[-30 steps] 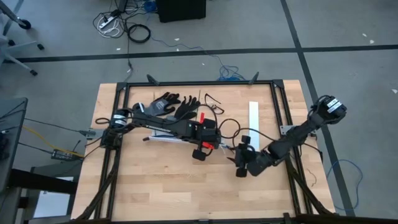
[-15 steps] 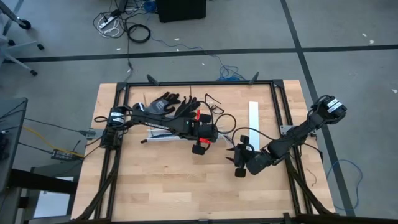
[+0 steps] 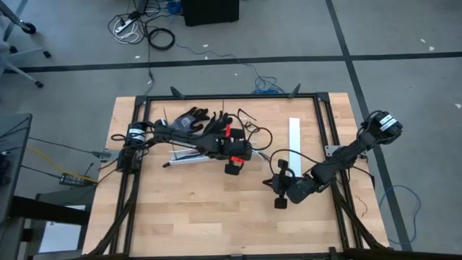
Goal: Ziptie cables
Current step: Put the ziptied cables in a white cable duct
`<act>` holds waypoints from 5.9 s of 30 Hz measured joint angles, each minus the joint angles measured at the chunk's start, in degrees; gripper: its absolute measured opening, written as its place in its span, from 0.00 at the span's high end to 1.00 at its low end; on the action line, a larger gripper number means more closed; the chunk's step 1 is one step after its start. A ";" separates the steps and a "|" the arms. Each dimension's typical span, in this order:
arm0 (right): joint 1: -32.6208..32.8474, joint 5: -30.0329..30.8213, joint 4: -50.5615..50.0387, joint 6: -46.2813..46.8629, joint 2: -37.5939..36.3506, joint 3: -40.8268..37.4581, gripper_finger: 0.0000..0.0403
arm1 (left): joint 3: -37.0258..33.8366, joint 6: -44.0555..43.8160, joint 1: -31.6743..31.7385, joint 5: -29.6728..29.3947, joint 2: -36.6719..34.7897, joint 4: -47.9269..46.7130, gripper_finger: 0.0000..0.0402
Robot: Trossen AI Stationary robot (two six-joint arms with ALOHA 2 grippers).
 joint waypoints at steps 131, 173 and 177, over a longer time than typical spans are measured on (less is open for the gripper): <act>-25.88 -33.47 -4.17 -25.96 -0.47 -0.64 1.00 | 3.74 -6.59 1.67 12.20 -4.28 -14.52 0.80; -28.21 -36.69 34.49 -23.05 8.44 5.22 0.48 | -54.27 -31.32 -16.18 -17.36 -43.99 19.01 0.80; -29.99 -38.79 30.62 -20.65 16.10 12.58 0.44 | -57.08 -29.51 -13.87 -14.28 -43.95 22.44 0.80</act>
